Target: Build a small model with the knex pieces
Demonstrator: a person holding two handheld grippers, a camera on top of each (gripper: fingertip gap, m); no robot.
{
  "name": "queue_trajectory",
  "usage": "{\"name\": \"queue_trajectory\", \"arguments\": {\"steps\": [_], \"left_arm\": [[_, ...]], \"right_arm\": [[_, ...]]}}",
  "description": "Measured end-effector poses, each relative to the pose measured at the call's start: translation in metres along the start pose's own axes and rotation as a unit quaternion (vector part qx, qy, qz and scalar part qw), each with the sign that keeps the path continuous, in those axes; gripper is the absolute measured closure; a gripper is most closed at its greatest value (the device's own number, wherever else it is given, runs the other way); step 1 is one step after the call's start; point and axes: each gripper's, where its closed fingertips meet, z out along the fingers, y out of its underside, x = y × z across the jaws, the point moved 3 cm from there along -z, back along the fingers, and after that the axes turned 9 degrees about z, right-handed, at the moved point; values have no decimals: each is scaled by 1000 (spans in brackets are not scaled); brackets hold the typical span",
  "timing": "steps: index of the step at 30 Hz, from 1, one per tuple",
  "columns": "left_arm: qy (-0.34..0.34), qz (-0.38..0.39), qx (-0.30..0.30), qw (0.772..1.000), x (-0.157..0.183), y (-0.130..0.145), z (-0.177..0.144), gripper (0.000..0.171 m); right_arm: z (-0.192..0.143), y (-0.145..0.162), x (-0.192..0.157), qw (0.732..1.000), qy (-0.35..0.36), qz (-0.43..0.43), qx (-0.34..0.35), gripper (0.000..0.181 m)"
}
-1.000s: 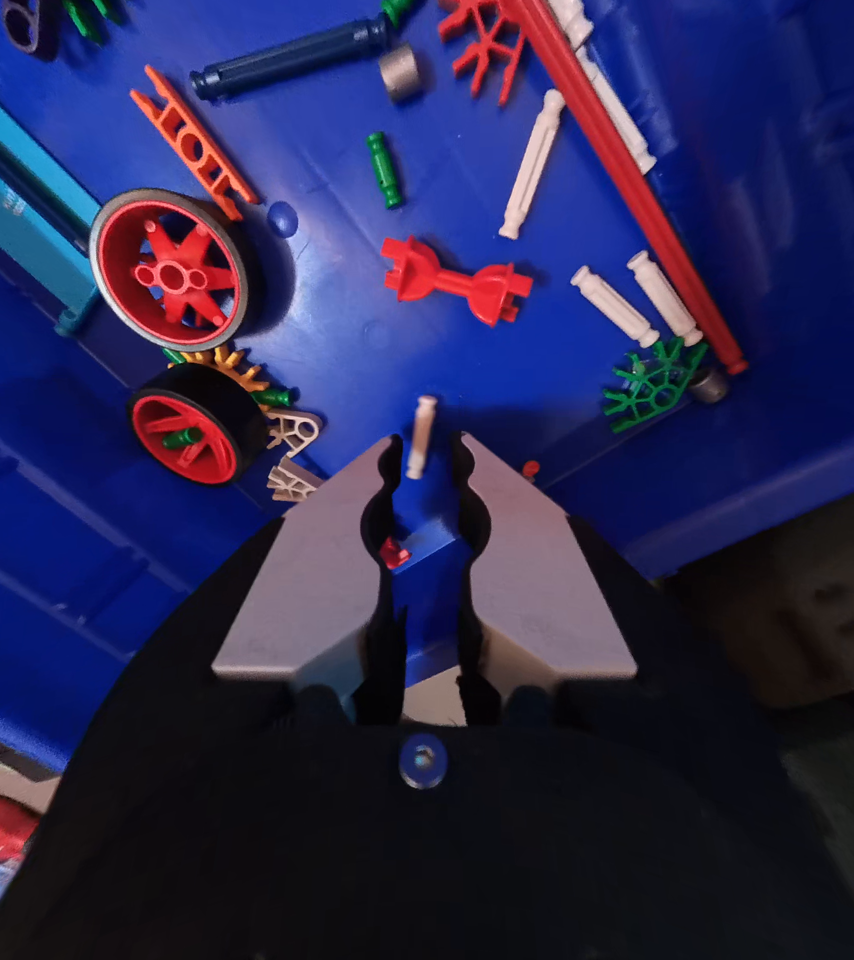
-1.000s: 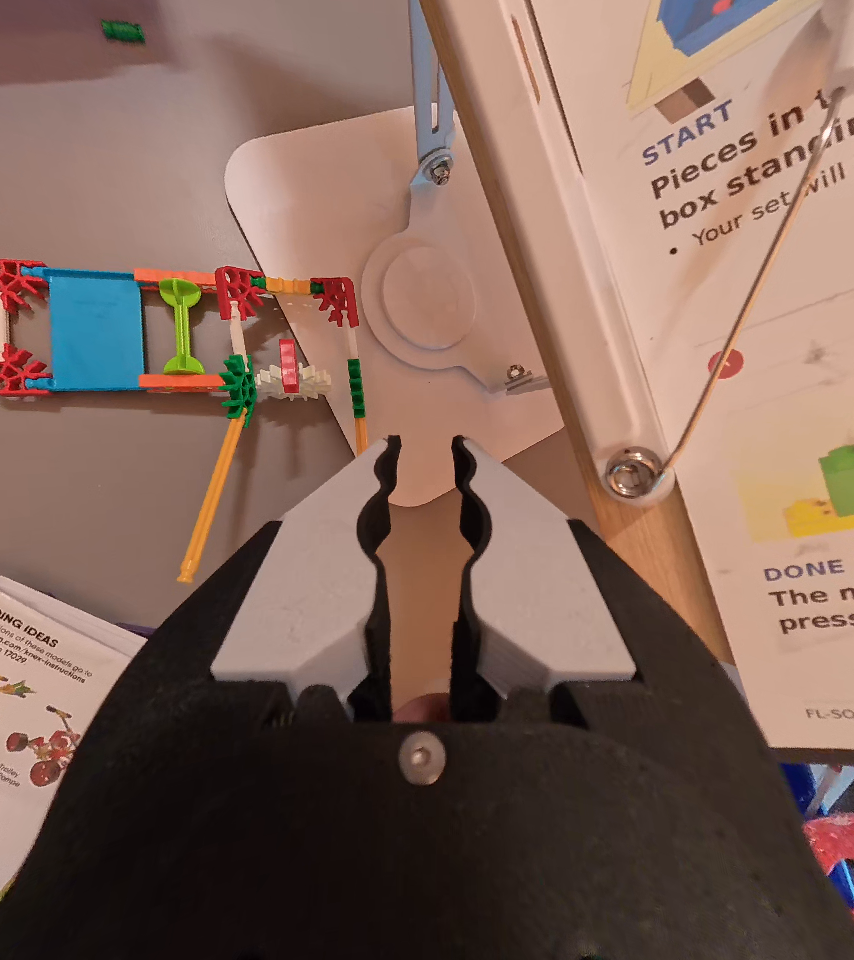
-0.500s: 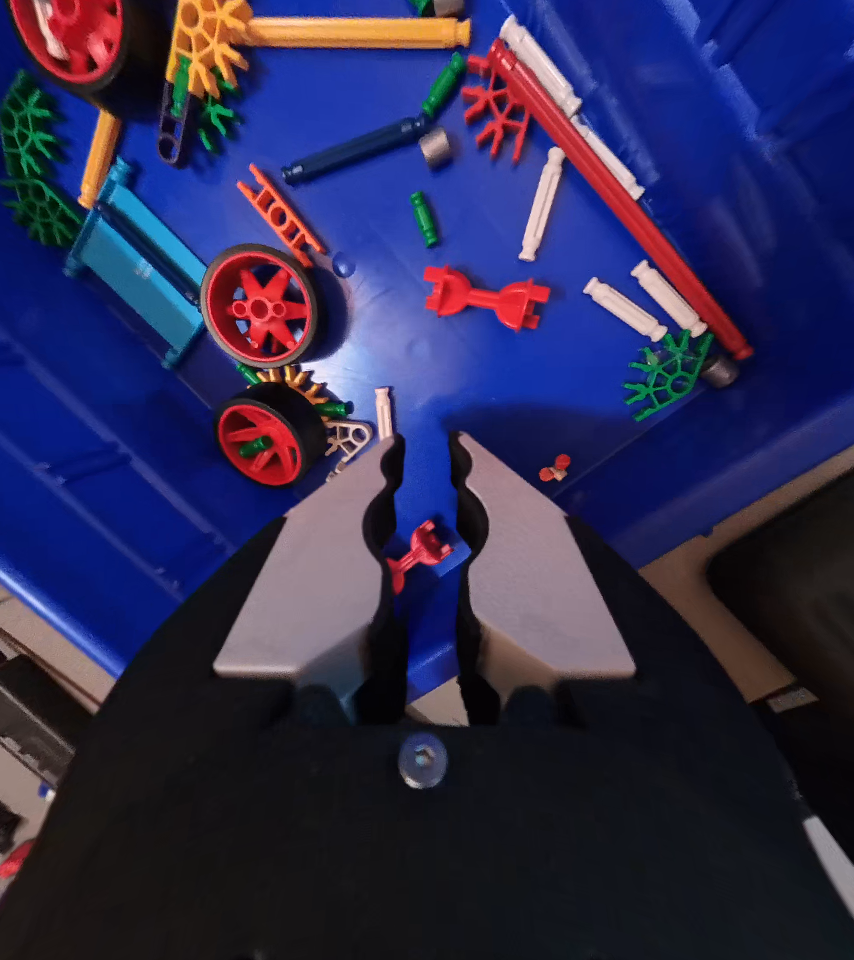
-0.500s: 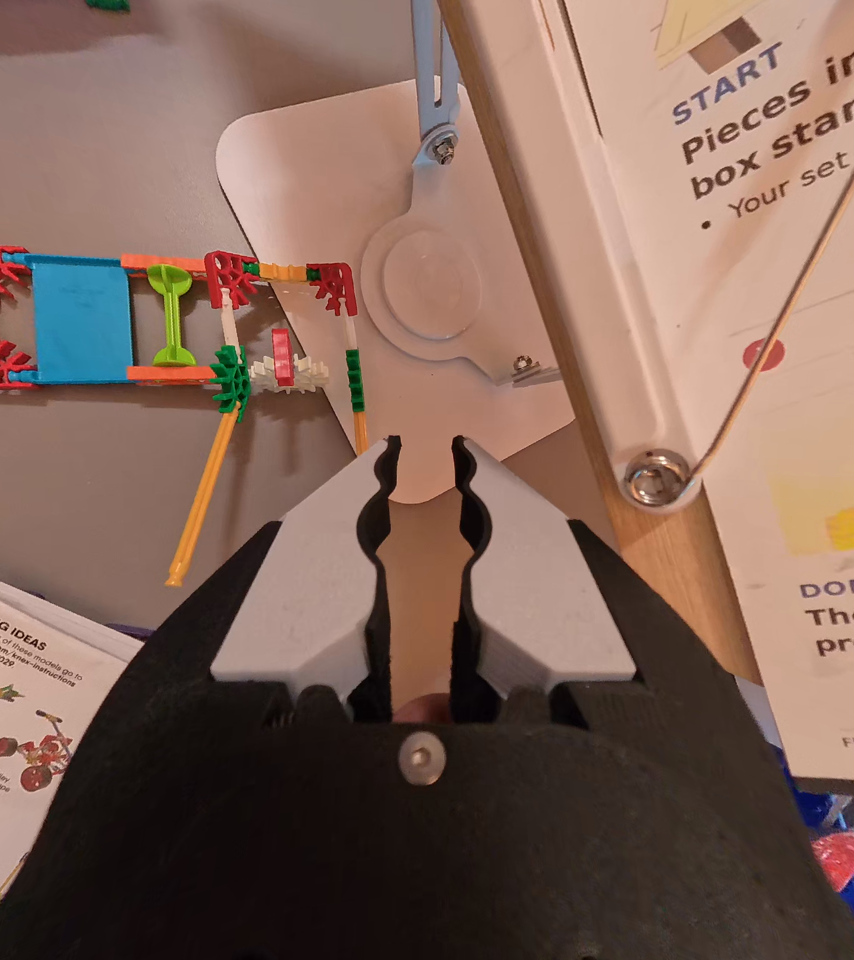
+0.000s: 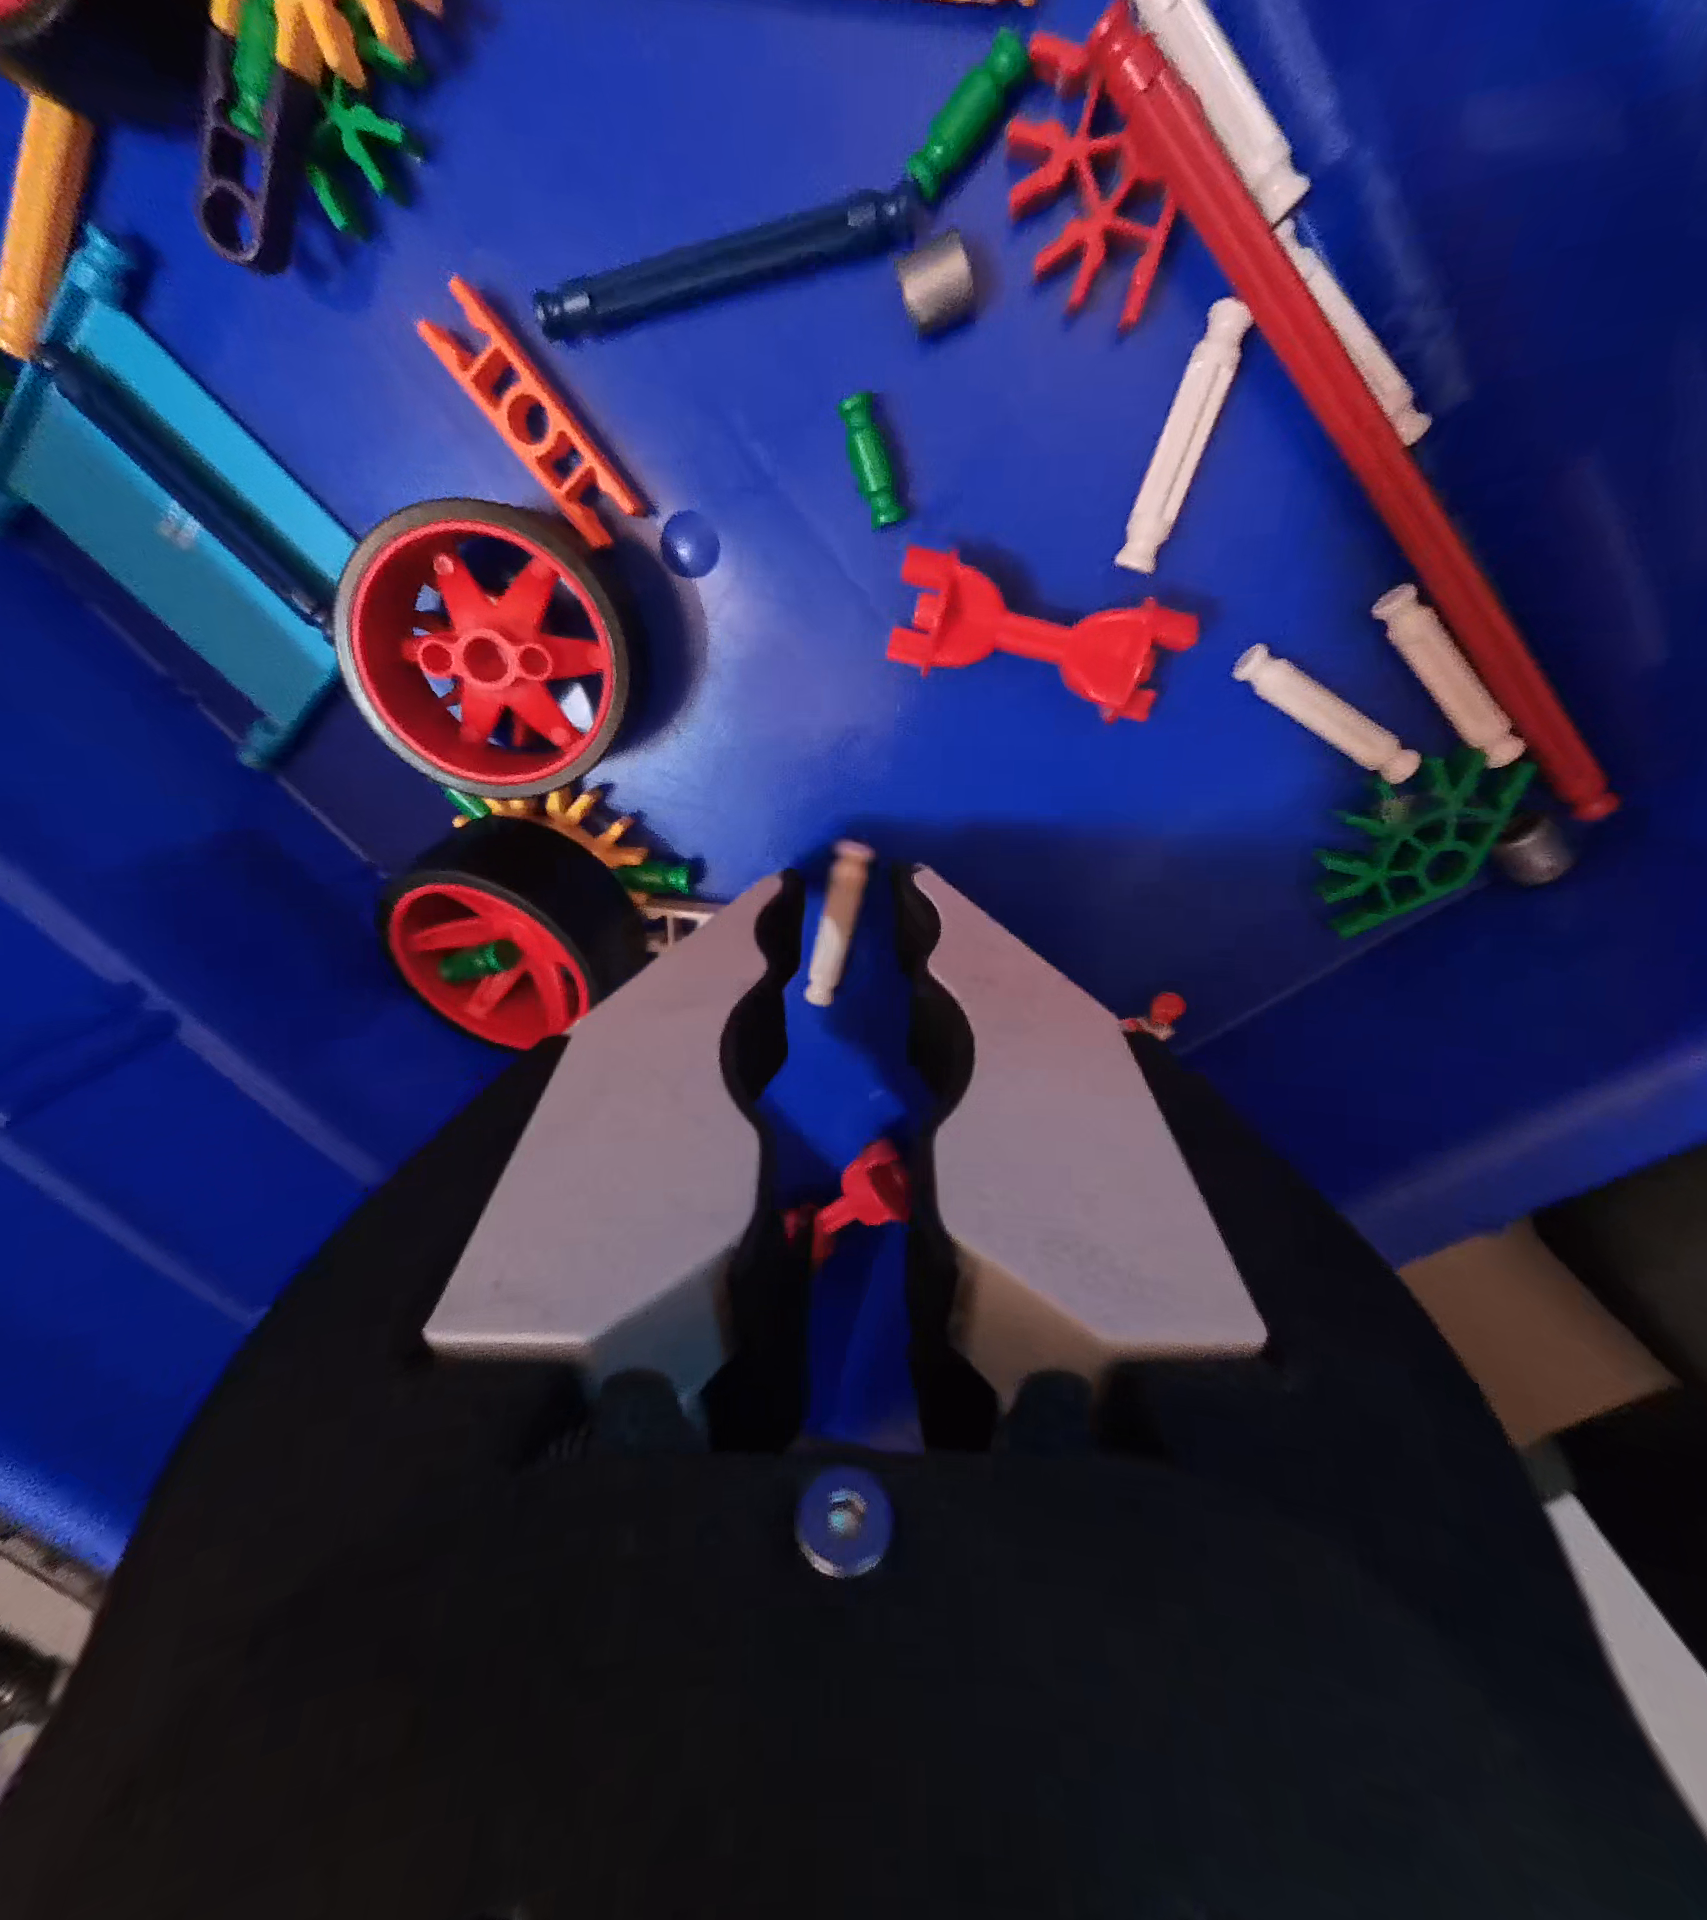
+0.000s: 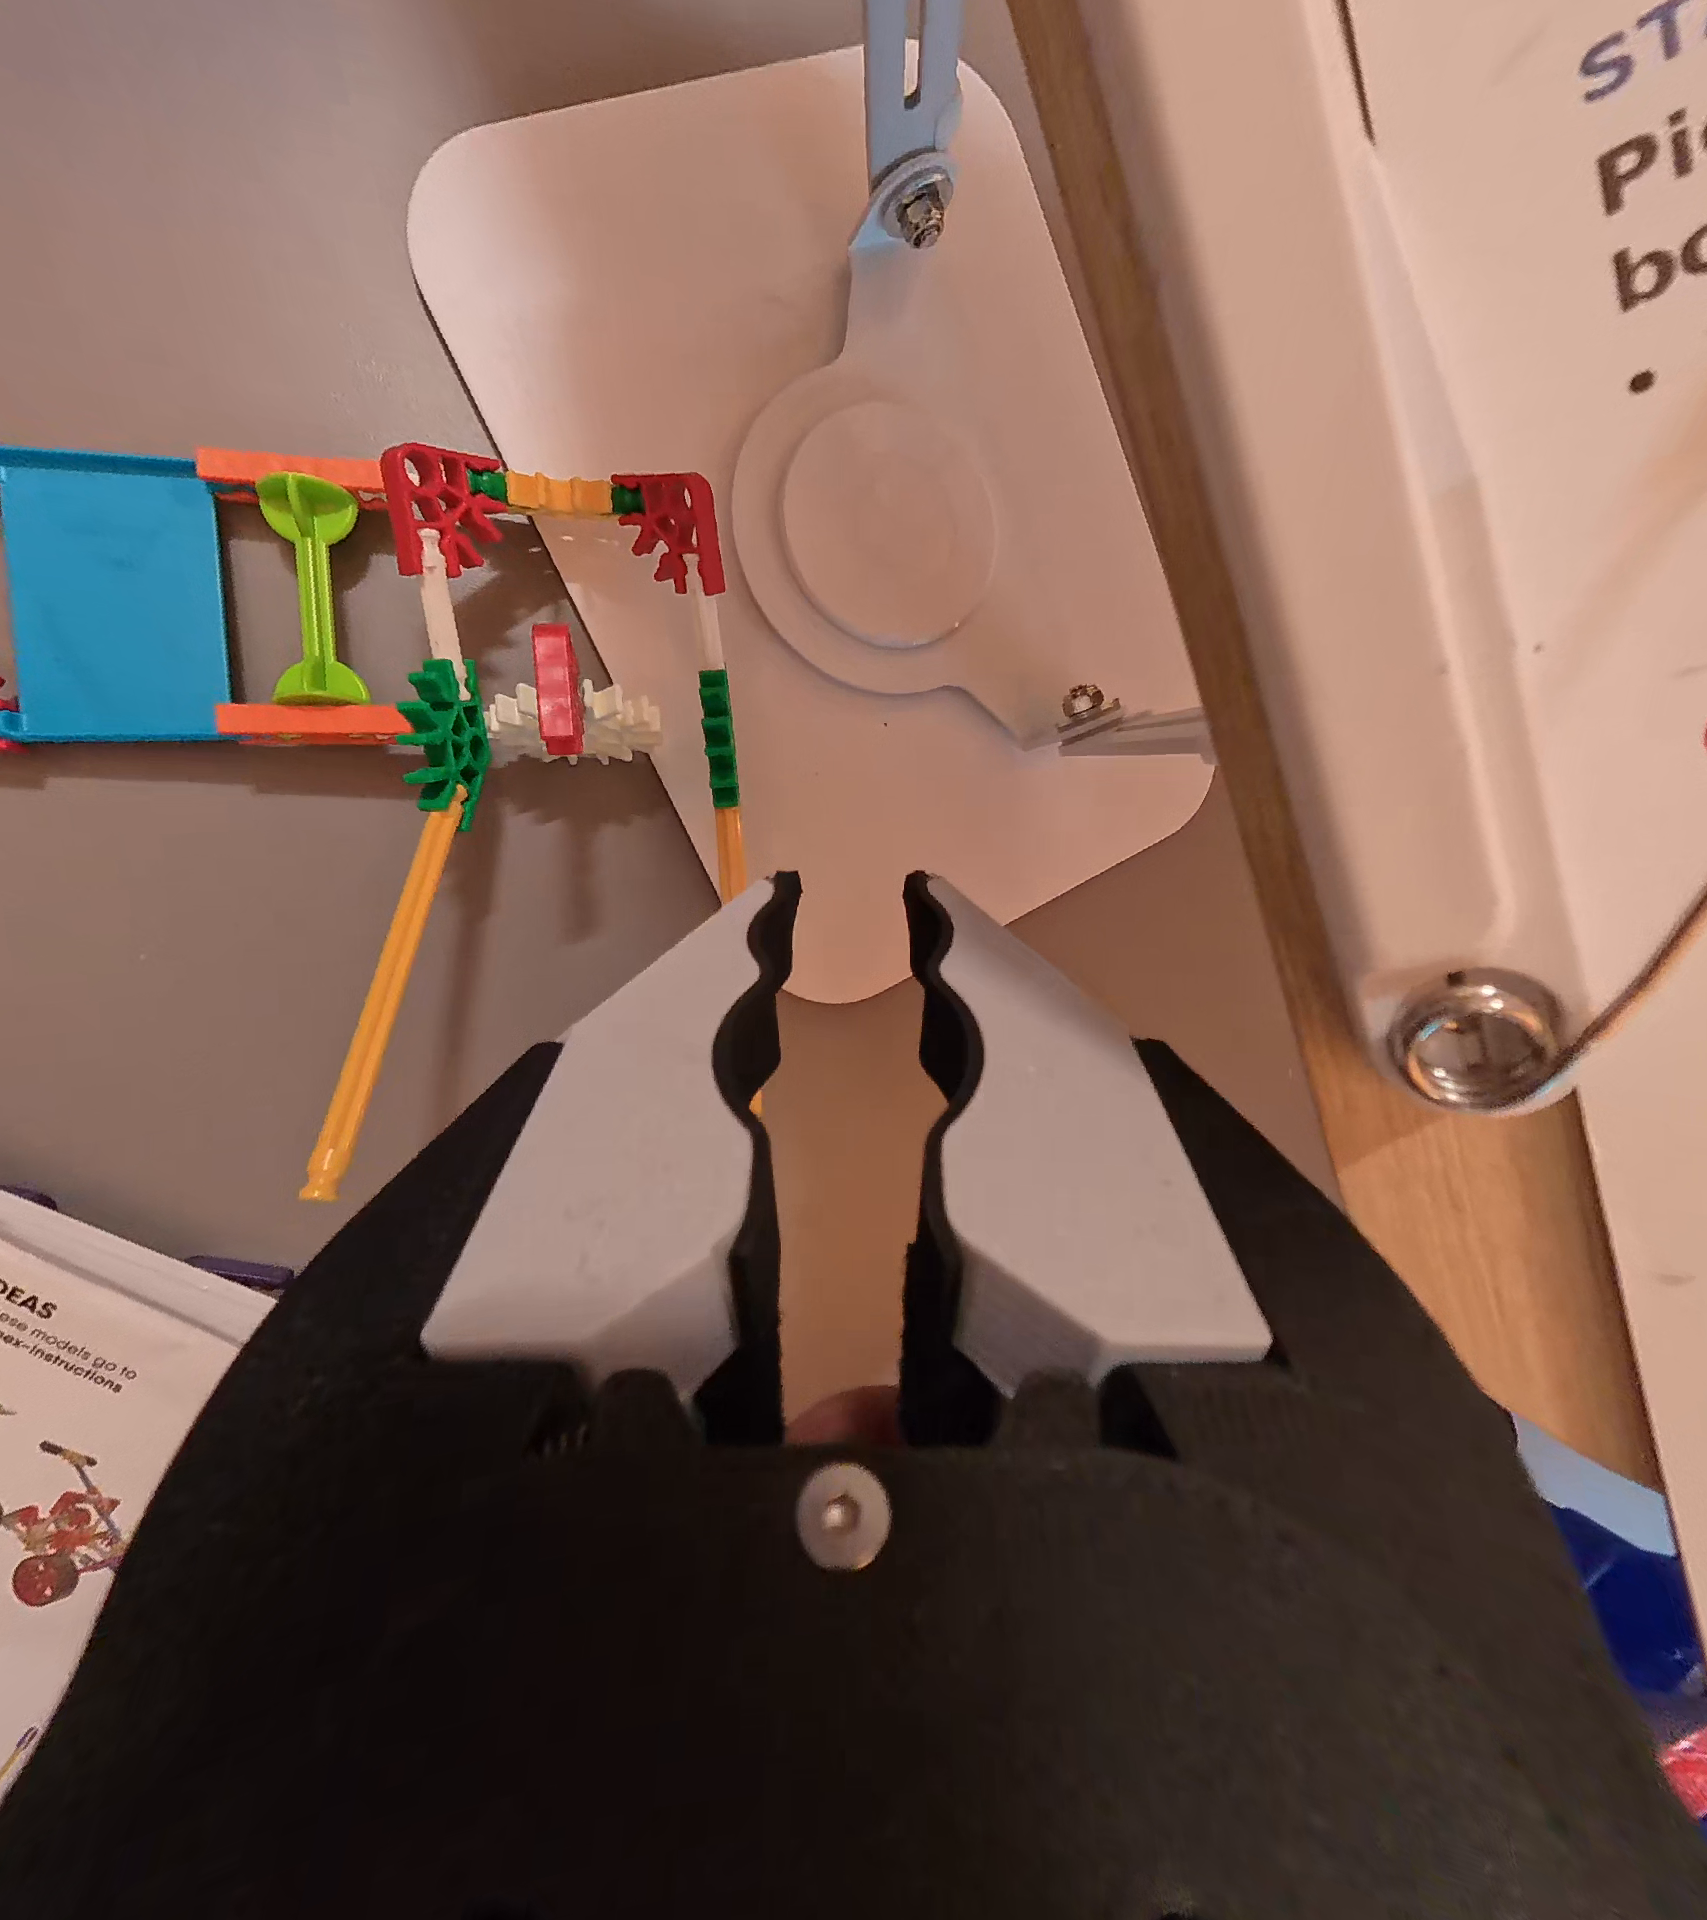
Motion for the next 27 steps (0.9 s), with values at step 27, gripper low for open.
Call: {"name": "queue_trajectory", "arguments": {"steps": [27], "left_arm": [[-356,387,306,794,91,-279,-156,168]], "right_arm": [[-100,-87,-122,927,-204,-130,287,161]]}}
